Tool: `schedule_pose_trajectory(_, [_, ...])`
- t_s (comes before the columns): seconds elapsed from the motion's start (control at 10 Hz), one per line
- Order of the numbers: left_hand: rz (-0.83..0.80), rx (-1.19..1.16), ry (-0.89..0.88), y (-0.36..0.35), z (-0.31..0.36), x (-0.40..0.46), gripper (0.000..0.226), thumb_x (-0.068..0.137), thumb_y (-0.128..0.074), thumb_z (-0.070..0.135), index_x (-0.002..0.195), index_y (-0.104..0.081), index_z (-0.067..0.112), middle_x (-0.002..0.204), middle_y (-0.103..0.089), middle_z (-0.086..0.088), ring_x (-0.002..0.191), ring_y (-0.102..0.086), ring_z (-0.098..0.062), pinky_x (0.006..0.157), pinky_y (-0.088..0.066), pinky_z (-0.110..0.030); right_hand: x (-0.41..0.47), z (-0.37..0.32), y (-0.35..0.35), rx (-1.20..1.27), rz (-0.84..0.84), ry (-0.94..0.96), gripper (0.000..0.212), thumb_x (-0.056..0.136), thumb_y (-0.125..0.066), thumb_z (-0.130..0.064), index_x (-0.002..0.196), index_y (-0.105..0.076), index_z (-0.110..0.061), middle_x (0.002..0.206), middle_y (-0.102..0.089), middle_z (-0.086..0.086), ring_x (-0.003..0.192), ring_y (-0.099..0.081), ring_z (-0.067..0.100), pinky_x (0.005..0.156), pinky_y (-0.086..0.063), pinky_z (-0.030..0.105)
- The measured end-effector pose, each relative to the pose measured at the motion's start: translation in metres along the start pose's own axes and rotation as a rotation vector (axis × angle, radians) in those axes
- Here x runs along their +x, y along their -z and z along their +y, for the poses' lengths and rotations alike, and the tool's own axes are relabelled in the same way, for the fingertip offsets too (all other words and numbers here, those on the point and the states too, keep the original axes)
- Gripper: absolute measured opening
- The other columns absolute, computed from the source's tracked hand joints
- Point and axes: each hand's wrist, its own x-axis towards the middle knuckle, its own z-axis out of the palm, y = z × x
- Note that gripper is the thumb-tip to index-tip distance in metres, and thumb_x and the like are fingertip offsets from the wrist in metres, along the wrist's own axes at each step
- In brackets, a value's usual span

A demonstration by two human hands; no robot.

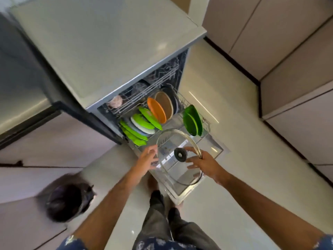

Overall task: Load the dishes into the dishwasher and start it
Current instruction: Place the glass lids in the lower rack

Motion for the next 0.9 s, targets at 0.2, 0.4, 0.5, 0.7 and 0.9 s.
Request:
schedule_pose_trajectory(0.2, [-0.072, -0.284, 0.153, -0.048, 0.026, 0.113, 0.051, 0.102, -0.042, 0.053, 0.144, -0.04, 0.024, 0.137, -0.05, -0.011, 0.103, -0.067, -0.035, 0.087, -0.055, -0.059, 0.081, 0.03, 0.014, -0.377, 0.226, 0.104, 0.053, 0.093, -0.049, -0.007, 0.138, -0.049, -0.036, 0.078, -0.06, -0.001, 0.066, -0.059, 0.014, 0.067, -0.057, 0.037])
schedule_pose_trajectory(0.4, [-0.165, -0.421, 0.464, -0.029, 0.012, 0.209, 0.066, 0.097, -0.053, 0.053, 0.128, -0.047, -0.005, 0.13, -0.057, -0.029, 0.112, -0.065, -0.047, 0.088, -0.056, -0.057, 0.136, 0.043, 0.038, -0.73, 0.264, 0.344, 0.072, 0.091, -0.056, -0.005, 0.146, -0.039, -0.047, 0.104, -0.063, -0.011, 0.075, -0.061, 0.008, 0.066, -0.045, 0.024])
schedule_pose_trajectory(0.5, [-0.205, -0.488, 0.491, -0.026, -0.007, 0.237, 0.04, 0.096, -0.058, 0.031, 0.109, -0.058, -0.007, 0.124, -0.061, -0.035, 0.107, -0.067, -0.044, 0.079, -0.062, -0.05, 0.165, 0.062, 0.058, -0.945, 0.248, 0.572, 0.082, 0.08, -0.065, 0.0, 0.147, -0.042, -0.041, 0.14, -0.058, -0.012, 0.103, -0.069, 0.02, 0.064, -0.056, 0.031])
schedule_pose_trajectory(0.7, [-0.082, -0.716, 0.403, -0.045, -0.045, 0.252, 0.034, 0.08, -0.069, 0.001, 0.113, -0.061, -0.003, 0.09, -0.075, -0.022, 0.072, -0.076, -0.028, 0.048, -0.059, -0.032, 0.237, 0.087, 0.098, -1.025, 0.202, 0.952, 0.081, 0.067, -0.065, 0.013, 0.14, -0.053, -0.021, 0.143, -0.055, 0.009, 0.13, -0.053, 0.032, 0.1, -0.048, 0.057])
schedule_pose_trajectory(0.9, [-0.039, -0.973, 0.185, -0.085, -0.086, 0.25, 0.081, 0.024, -0.105, 0.014, 0.099, -0.078, 0.002, 0.082, -0.077, -0.014, 0.072, -0.076, -0.023, 0.053, -0.061, -0.033, 0.246, 0.081, 0.095, 0.631, 0.485, 0.186, 0.047, 0.091, -0.056, -0.003, 0.136, -0.048, -0.016, 0.133, -0.053, 0.003, 0.117, -0.056, 0.024, 0.091, -0.053, 0.031])
